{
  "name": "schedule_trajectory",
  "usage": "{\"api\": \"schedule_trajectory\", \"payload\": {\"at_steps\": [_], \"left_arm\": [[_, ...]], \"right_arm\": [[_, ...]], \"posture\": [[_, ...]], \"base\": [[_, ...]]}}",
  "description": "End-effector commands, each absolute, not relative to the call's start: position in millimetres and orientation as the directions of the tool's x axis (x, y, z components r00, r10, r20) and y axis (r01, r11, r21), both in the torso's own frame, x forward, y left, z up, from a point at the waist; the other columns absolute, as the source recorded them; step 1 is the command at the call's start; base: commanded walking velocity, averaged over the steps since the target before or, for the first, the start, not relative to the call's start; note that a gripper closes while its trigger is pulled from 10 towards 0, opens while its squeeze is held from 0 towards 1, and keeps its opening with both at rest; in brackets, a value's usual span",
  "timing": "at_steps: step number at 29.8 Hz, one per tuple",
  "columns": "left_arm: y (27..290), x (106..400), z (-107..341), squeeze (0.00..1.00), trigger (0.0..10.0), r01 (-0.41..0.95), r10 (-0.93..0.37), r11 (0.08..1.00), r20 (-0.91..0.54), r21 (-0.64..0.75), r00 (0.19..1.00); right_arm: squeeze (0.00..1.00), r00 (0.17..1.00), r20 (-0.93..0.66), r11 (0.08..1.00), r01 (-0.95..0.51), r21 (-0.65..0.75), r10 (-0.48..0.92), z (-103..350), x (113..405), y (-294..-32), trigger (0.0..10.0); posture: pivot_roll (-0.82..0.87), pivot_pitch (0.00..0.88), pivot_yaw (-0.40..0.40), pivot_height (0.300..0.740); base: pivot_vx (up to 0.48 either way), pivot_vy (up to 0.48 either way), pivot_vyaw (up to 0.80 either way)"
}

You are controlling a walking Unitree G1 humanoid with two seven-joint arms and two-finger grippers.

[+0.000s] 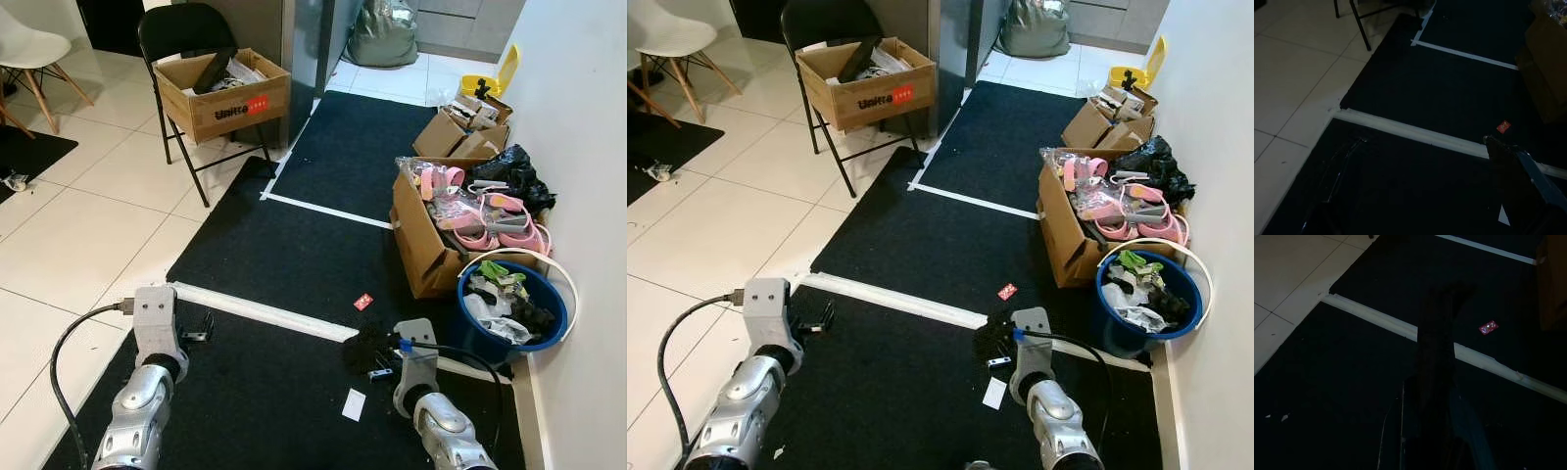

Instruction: Picking trash to rubbish bin

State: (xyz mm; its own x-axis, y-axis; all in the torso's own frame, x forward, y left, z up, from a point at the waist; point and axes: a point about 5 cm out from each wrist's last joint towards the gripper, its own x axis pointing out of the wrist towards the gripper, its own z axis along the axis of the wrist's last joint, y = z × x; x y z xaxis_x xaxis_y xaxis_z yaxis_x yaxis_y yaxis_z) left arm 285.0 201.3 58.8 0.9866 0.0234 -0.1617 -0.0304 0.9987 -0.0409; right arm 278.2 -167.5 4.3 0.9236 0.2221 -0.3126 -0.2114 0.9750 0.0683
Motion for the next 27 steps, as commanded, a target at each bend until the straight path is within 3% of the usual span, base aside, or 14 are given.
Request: {"api": "schedule_trajectory", "payload": {"at_steps": [1,18,27], "left_arm": [[200.8,284.6,57.5,0.00,10.0,-0.020,0.014,0.999,-0.166,-0.032,0.986],[199.8,285.7,57.2,0.00,10.0,-0.009,0.005,1.000,-0.172,-0.026,0.985],[200.0,288.6,60.4,0.00,10.0,-0.005,0.002,1.000,-0.158,-0.015,0.987]], "right_arm": [[0.00,0.932,-0.296,0.977,-0.191,0.097,0.212,5.3,278.3,-168.7,10.0],[0.00,0.934,-0.286,0.977,-0.207,0.057,0.214,8.9,282.3,-169.0,10.0],[0.00,0.940,-0.279,0.980,-0.188,0.061,0.198,10.9,285.1,-170.3,10.0]], "posture": [[0.05,0.111,0.001,0.740],[0.04,0.113,0.004,0.740],[0.05,0.111,0.004,0.740]], "base": [[0.000,0.000,0.00],[0.000,0.000,0.00],[0.262,0.000,0.00]]}}
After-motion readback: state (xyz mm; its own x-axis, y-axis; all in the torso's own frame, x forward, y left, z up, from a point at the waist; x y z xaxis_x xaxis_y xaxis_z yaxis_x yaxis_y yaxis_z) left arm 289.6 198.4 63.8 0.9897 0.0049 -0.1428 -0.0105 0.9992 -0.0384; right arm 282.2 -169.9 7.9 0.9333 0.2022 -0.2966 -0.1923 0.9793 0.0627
